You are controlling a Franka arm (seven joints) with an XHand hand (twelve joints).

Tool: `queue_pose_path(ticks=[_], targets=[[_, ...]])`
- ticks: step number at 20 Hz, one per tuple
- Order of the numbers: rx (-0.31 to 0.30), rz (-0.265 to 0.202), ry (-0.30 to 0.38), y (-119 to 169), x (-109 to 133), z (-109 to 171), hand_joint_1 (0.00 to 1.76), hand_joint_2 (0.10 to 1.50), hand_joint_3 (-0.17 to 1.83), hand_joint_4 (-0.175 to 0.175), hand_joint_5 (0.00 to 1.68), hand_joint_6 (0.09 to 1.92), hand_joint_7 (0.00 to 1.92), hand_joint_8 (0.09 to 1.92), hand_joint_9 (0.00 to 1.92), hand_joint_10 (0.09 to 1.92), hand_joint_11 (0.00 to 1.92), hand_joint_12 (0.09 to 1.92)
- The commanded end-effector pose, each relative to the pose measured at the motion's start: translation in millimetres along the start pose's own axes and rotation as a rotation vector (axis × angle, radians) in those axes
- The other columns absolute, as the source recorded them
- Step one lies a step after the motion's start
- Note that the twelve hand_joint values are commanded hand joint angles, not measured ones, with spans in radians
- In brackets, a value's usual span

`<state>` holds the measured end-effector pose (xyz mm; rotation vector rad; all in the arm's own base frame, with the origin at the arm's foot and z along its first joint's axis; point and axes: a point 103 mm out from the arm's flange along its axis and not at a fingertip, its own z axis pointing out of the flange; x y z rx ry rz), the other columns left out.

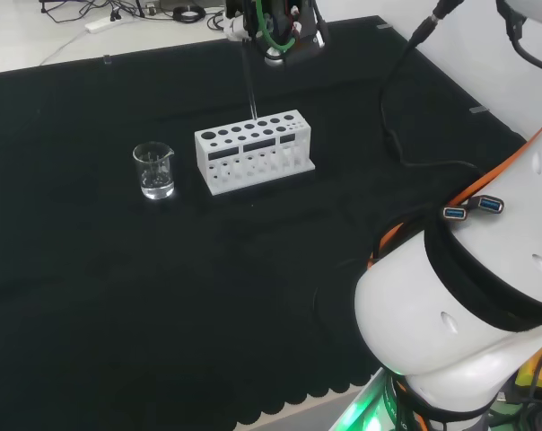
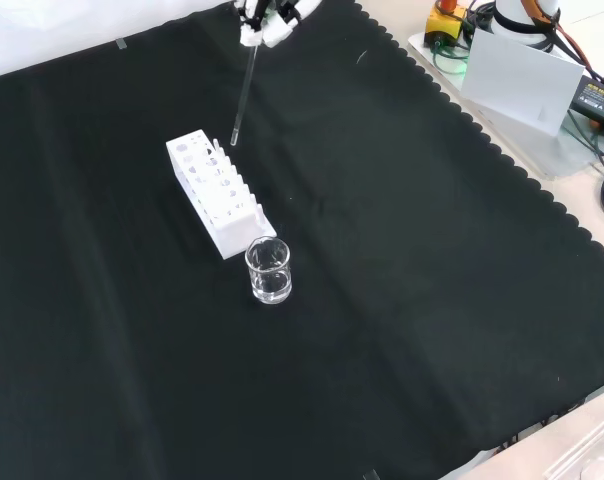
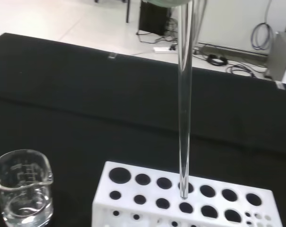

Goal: Stir in the beaker to the left of the white test tube rack with the glass rod.

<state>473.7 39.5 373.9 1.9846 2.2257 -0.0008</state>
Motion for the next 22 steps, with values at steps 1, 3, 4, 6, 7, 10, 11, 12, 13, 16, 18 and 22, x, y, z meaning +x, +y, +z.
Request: queue_pose_path(ticks=[1, 3, 4, 6, 7, 10, 11, 12, 13, 16, 18, 22], targets=[[-0.009, -0.03, 0.05, 5.3, 21.0, 4.6, 1.31, 1.1, -0.17, -0.175, 1.37, 0.09, 1.17, 1.01, 1.53, 0.89, 1.59, 0.59], [-0.019, -0.051, 0.054, 8.1, 36.0, -2.9, 1.31, 1.11, -0.17, -0.175, 1.37, 0.09, 1.17, 1.01, 1.53, 0.89, 1.59, 0.59], [-0.019, -0.062, 0.059, 10.4, 43.2, -6.9, 1.31, 1.11, -0.17, -0.175, 1.37, 0.09, 1.17, 1.01, 1.53, 0.89, 1.59, 0.59], [-0.01, -0.086, 0.07, 13.5, 50.0, -5.6, 1.31, 1.11, -0.17, -0.175, 1.37, 0.09, 1.17, 1.01, 1.53, 0.89, 1.59, 0.6], [-0.006, -0.099, 0.066, 16.2, 55.2, -6.3, 1.31, 1.1, -0.17, -0.175, 1.37, 0.09, 1.17, 1.01, 1.53, 0.89, 1.59, 0.6], [-0.002, -0.13, 0.062, 24.5, 73.1, -11.5, 1.31, 1.1, -0.17, -0.175, 1.37, 0.09, 1.17, 1.01, 1.53, 0.89, 1.59, 0.6], [-0.002, -0.144, 0.061, 25.8, 78.3, -13.0, 1.31, 1.11, -0.17, -0.175, 1.37, 0.09, 1.17, 1.01, 1.53, 0.89, 1.59, 0.6], [-0.003, -0.16, 0.064, 26.7, 82.8, -14.9, 1.31, 1.1, -0.17, -0.175, 1.37, 0.09, 1.17, 1.01, 1.53, 0.89, 1.59, 0.6], [-0.005, -0.174, 0.067, 26.9, 86.3, -16.7, 1.31, 1.1, -0.17, -0.175, 1.37, 0.09, 1.17, 1.01, 1.53, 0.89, 1.59, 0.6], [0.007, -0.177, 0.045, 28.3, 94.4, -21.1, 1.31, 1.11, -0.17, -0.175, 1.37, 0.09, 1.17, 1.01, 1.53, 0.89, 1.59, 0.6], [-0.003, -0.202, 0.056, 27.3, 102.3, -19.9, 1.31, 1.11, -0.17, -0.175, 1.37, 0.09, 1.17, 1.01, 1.53, 0.89, 1.59, 0.6], [-0.008, -0.253, 0.076, 24.2, 107.6, -19.9, 1.31, 1.11, -0.17, -0.175, 1.37, 0.09, 1.17, 1.01, 1.53, 0.89, 1.59, 0.6]])
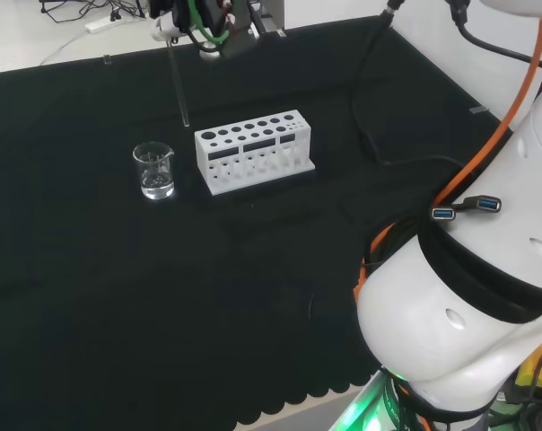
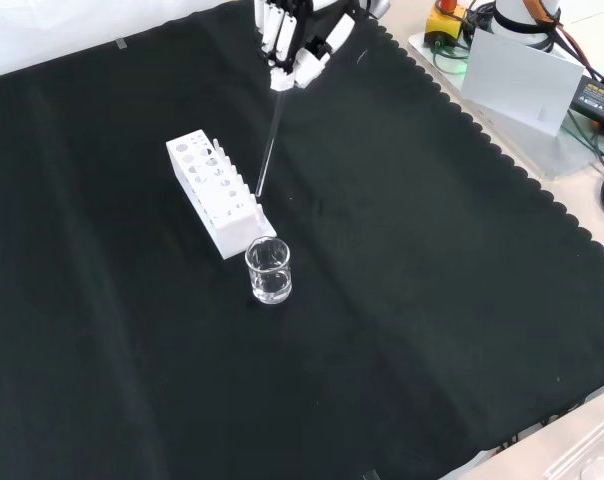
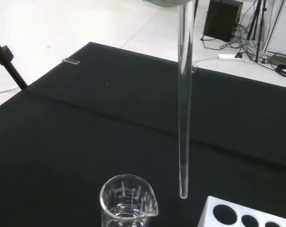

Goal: Stir in the beaker to the left of the white test tube rack with the glass rod.

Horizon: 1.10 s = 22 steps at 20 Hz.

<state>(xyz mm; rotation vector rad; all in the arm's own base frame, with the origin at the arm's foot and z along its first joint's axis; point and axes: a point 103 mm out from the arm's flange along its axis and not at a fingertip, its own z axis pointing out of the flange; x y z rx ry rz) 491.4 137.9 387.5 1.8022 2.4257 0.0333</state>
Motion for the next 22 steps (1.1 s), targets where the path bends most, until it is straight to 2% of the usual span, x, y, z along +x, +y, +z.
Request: queue_pose_path(ticks=[1, 4, 15, 22], targets=[[-0.005, -0.089, 0.026, -1.4, 21.5, 6.3, 1.31, 1.11, -0.17, -0.175, 1.37, 0.09, 1.17, 1.01, 1.53, 0.89, 1.59, 0.6], [-0.005, -0.106, 0.049, 8.2, 28.1, 12.6, 1.31, 1.11, -0.17, -0.175, 1.37, 0.09, 1.17, 1.01, 1.53, 0.89, 1.59, 0.6], [0.022, -0.188, 0.052, 32.5, 65.9, 14.1, 1.31, 1.11, -0.17, -0.175, 1.37, 0.09, 1.17, 1.01, 1.53, 0.89, 1.59, 0.6], [0.033, -0.21, 0.06, 41.7, 62.4, 21.9, 1.31, 1.11, -0.17, -0.175, 1.37, 0.09, 1.17, 1.01, 1.53, 0.89, 1.59, 0.61]])
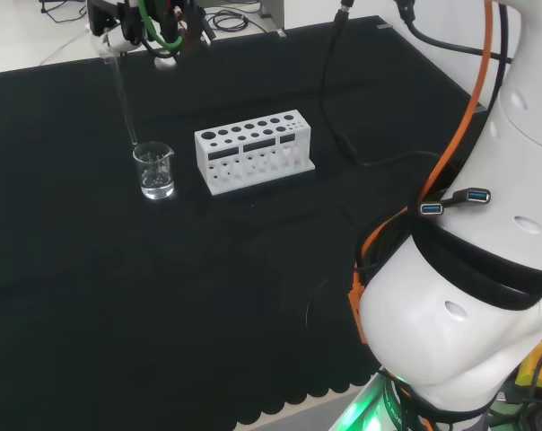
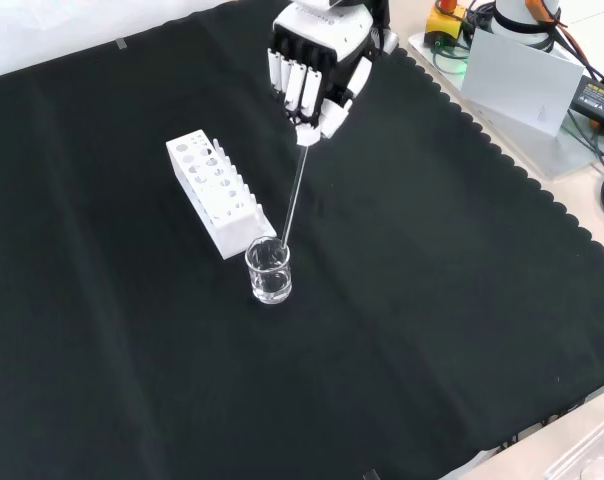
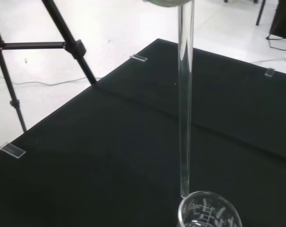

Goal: Stir in the beaker to the left of the white test tube rack with the glass rod.

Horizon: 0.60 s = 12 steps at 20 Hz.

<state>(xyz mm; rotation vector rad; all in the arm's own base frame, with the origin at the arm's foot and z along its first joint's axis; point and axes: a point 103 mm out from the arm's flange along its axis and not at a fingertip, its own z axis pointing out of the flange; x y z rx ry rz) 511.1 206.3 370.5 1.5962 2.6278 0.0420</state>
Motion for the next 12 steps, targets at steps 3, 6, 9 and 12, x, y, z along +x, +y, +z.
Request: queue_pose_path(ticks=[3, 6, 9, 12], targets=[[0.02, -0.021, 0.01, 6.2, -6.9, 10.2, 1.31, 1.11, -0.17, -0.175, 1.37, 0.09, 1.17, 1.02, 1.53, 0.89, 1.59, 0.61], [0.02, -0.015, 0.013, 7.3, -13.2, 10.4, 1.31, 1.11, -0.17, -0.175, 1.37, 0.09, 1.17, 1.02, 1.53, 0.89, 1.59, 0.61], [0.018, -0.009, 0.012, 7.9, -19.0, 9.6, 1.31, 1.11, -0.17, -0.175, 1.37, 0.09, 1.17, 1.02, 1.53, 0.89, 1.59, 0.61], [0.022, 0.0, 0.011, 8.3, -24.1, 11.4, 1.31, 1.11, -0.17, -0.175, 1.37, 0.09, 1.17, 1.02, 1.53, 0.89, 1.59, 0.61]])
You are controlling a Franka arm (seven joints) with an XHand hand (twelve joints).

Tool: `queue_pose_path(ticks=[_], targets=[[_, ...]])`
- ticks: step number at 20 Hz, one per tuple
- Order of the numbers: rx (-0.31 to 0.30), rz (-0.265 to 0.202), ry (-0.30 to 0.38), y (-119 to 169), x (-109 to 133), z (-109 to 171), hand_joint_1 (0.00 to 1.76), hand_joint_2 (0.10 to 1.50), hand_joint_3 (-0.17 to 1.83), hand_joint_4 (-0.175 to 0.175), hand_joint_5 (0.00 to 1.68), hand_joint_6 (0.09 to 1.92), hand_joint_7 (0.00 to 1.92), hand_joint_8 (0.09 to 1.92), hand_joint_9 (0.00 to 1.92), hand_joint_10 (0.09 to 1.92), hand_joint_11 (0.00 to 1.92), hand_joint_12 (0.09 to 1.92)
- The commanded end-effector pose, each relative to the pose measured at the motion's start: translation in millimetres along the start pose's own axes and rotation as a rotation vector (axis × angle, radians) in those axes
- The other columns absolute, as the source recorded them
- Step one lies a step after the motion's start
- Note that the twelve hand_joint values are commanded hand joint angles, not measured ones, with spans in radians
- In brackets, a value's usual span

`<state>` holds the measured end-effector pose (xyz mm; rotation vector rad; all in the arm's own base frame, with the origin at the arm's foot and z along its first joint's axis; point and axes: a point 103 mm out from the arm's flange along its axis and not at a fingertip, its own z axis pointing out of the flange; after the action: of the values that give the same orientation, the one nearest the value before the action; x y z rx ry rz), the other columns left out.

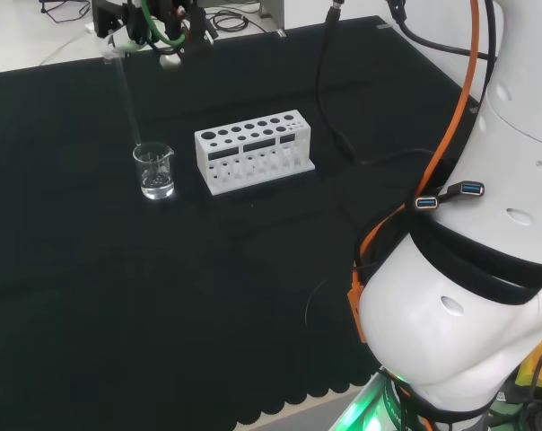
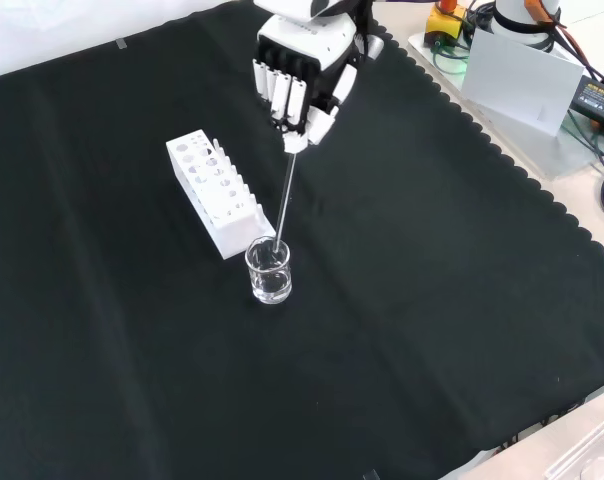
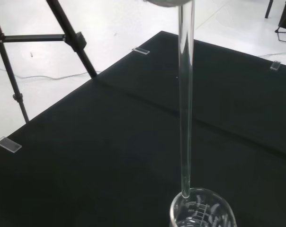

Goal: Stir in the beaker to the left of the white test tube rack with the glass rod.

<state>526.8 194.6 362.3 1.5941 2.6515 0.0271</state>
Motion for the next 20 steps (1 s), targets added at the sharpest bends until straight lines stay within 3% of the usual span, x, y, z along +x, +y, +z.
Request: queue_pose_path(ticks=[1, 20], targets=[[0.005, 0.011, 0.001, 0.2, -8.5, 3.1, 1.31, 1.11, -0.17, -0.175, 1.38, 0.09, 1.17, 1.02, 1.53, 0.89, 1.59, 0.61], [0.042, 0.016, 0.022, 12.5, -30.1, 30.7, 1.31, 1.11, -0.17, -0.175, 1.38, 0.09, 1.17, 1.02, 1.53, 0.9, 1.58, 0.62]])
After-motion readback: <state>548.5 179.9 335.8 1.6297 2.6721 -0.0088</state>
